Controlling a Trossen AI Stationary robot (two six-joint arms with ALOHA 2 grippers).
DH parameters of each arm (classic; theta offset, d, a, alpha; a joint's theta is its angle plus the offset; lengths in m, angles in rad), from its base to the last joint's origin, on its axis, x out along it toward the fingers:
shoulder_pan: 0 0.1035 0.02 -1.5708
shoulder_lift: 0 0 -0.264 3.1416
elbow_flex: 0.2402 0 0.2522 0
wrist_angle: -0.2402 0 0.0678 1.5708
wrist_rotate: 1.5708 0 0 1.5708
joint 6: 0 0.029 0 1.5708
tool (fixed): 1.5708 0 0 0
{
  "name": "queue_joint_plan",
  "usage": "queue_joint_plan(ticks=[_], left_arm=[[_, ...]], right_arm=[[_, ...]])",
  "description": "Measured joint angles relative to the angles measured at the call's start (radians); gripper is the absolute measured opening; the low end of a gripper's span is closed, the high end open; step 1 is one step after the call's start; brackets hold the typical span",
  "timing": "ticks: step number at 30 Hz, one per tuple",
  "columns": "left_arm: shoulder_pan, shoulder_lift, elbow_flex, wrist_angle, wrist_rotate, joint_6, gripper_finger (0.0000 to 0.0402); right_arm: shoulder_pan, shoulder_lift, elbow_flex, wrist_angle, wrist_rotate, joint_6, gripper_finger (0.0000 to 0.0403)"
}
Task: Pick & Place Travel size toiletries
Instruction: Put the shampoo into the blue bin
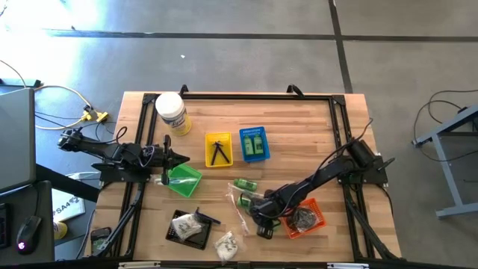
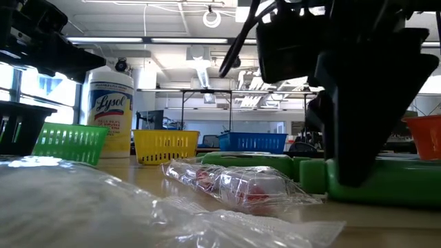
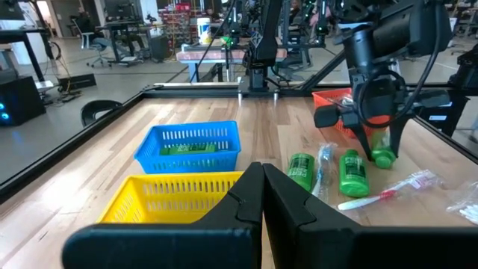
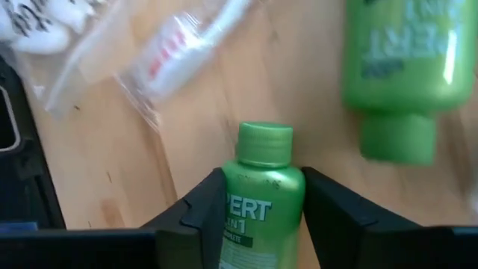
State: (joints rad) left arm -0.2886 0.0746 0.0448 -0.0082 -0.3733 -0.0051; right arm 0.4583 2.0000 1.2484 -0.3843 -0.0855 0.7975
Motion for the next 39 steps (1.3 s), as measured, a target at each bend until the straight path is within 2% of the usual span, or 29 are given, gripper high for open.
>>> queue_joint_plan(ticks=[9,16,19,22,29,33,39], left_arm=[[0.000,0.000,0.000,-0.001,0.000,0.000,0.0000],[0.000,0.000,0.000,-0.002,0.000,0.000,0.0000],[0.000,0.000,0.000,-0.002,0.000,0.000,0.0000],[0.000,0.000,0.000,-0.005,0.000,0.000,0.0000],[0.000,0.000,0.000,-0.008,0.000,0.000,0.0000],[0.000,0.001,0.000,-0.009,0.000,0.000,0.0000],[0.000,0.002,0.000,-0.014,0.001,0.000,0.0000]], right_arm=[[-0.017,-0.010,-0.002,0.121,-0.007,-0.043,0.0146],[-0.040,-0.102,-0.002,0.156,-0.014,-0.119,0.0137],[-0.054,-0.157,-0.002,0.161,0.029,-0.175,0.0139],[-0.083,-0.219,-0.002,0.159,0.120,-0.263,0.0138],[-0.251,-0.354,-0.001,0.155,0.241,-0.422,0.0141],[-0.381,-0.386,0.000,0.158,0.235,-0.481,0.0142],[-0.577,-0.363,-0.015,0.148,0.219,-0.455,0.0143]])
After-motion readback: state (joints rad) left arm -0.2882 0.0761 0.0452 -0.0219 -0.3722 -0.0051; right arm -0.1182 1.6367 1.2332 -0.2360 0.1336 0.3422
